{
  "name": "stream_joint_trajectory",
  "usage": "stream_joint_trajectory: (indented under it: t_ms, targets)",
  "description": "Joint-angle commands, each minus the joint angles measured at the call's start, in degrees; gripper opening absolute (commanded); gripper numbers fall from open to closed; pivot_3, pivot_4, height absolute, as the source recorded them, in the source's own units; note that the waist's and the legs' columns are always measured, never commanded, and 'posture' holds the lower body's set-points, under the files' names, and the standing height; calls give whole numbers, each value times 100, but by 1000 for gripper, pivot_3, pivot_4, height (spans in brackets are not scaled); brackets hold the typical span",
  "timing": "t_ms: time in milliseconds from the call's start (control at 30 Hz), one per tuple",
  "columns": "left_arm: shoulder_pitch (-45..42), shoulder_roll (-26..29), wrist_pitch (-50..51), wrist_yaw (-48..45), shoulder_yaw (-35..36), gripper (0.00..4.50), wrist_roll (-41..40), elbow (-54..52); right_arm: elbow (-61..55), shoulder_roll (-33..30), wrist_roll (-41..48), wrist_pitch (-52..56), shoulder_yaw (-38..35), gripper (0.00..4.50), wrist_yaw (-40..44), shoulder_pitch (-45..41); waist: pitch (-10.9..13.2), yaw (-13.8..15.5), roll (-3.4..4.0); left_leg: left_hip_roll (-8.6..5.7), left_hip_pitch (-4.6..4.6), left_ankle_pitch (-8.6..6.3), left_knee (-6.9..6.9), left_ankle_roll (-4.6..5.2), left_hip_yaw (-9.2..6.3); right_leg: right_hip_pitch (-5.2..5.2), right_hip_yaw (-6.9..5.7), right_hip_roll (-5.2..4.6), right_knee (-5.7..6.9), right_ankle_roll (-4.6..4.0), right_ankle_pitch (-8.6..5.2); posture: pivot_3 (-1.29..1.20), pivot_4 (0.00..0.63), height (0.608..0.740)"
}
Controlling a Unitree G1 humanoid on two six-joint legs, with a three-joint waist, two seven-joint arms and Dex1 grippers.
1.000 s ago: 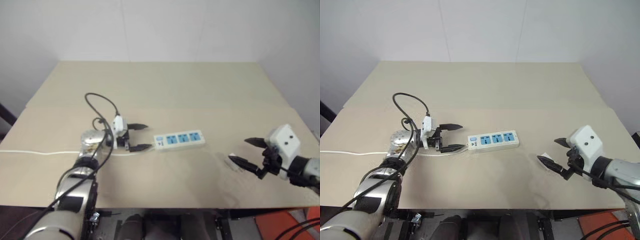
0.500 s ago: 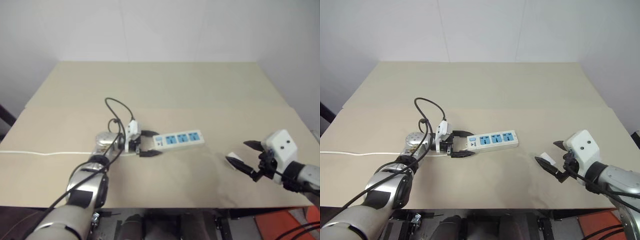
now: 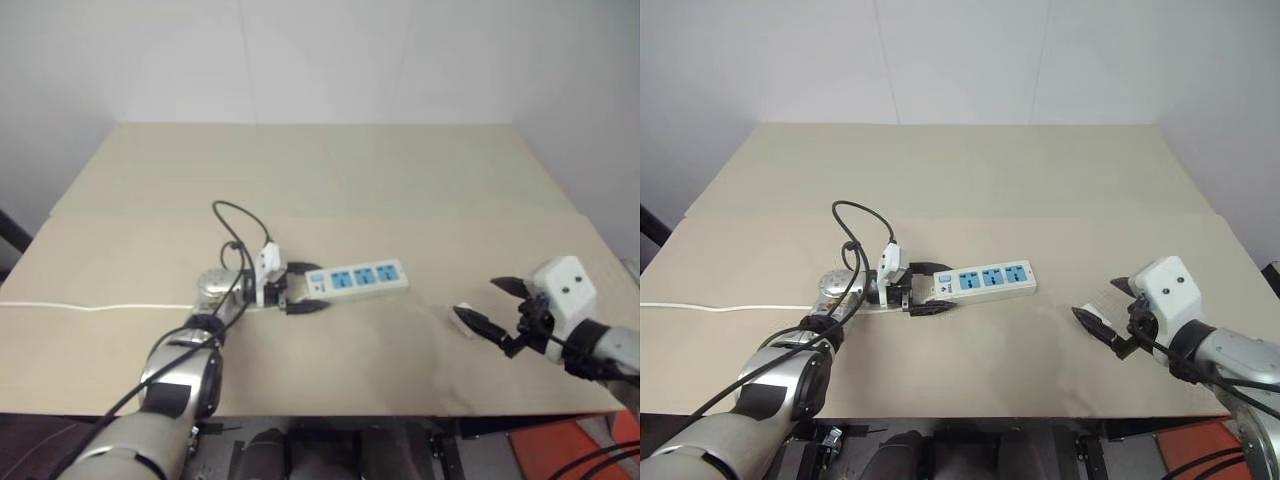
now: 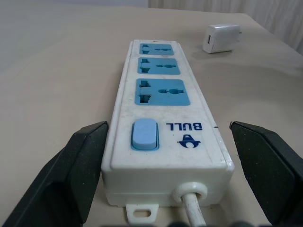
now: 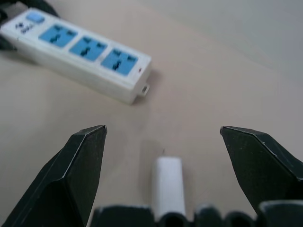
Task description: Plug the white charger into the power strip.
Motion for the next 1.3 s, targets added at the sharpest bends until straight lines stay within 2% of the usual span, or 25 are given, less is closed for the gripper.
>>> stream_joint_trajectory:
  t_ms: [33, 100, 267, 367, 467, 567, 700, 900, 1133, 1300]
  targets:
    - [42, 2, -66, 46, 41, 3921, 23, -52, 27, -16, 96, 17, -103, 4500, -83, -215, 0, 0, 0, 0, -1, 0, 0, 0, -1, 0, 0, 0, 0, 0, 0, 0, 150, 740]
    - [40, 29, -58, 50, -8, 3338, 88, -45, 72, -78, 17, 24, -14, 4500, -79, -237, 0, 1, 0, 0, -3, 0, 0, 0, -2, -1, -2, 0, -2, 0, 0, 0, 150, 740]
    - [54, 99, -79, -9, -222, 3253, 297, -60, 161, -538, 140, 706, 300, 4500, -53, -575, -1, -1, 1, -1, 2, 0, 0, 0, -2, 3, -1, -1, 2, 0, 0, 0, 150, 740]
    - [34, 92, -152, -155, -272, 3253, 300, -113, 211, -1303, 647, 2002, 744, 4500, 124, -1511, -3, -57, 5, -5, 9, 0, 0, 0, 0, 5, 5, -5, 8, 0, 0, 0, 150, 740]
    - [14, 143, -179, -408, -389, 3253, 362, -171, 363, -1788, 900, 2773, 1321, 4500, 199, -2550, -3, -45, 5, 2, 10, 0, -2, 0, -5, 6, -3, 0, 4, -2, 0, 0, 150, 740]
    - [41, 149, -191, -631, -425, 3253, 317, -237, 692, -2348, 614, 3389, 2719, 4500, 329, -3709, -4, -35, 8, 7, -3, -1, -3, 1, -9, -7, -9, 2, -1, -6, -2, 0, 150, 740]
    - [124, 116, 1, -891, -386, 3253, 172, -307, 1476, -2163, 414, 3926, 4085, 4500, 526, -5055, -4, -35, 6, 0, -14, -1, -2, 2, -5, -17, -4, -9, -5, -6, -1, 0, 150, 740]
    - [395, 91, -135, -795, -432, 3253, 162, -492, 2264, -1825, -14, 4188, 5484, 4500, 643, -5984, -5, -37, 8, 3, -21, -1, -2, 2, -10, -29, -4, -8, 3, -7, 0, 0, 150, 740]
    - [643, 24, -241, -545, -423, 3253, 60, -662, 2805, -1578, -216, 4116, 5907, 4500, 824, -6030, -11, -19, 17, 2, -18, -1, 1, 2, -14, -28, -2, -10, 9, -7, 0, 0, 150, 740]
    - [725, 26, -283, -492, -476, 3253, 56, -693, 2974, -1434, -278, 4113, 5831, 4500, 814, -5794, -20, -15, 22, 1, -9, -1, 6, 2, -14, -18, -3, -10, 12, -6, 0, 0, 150, 740]
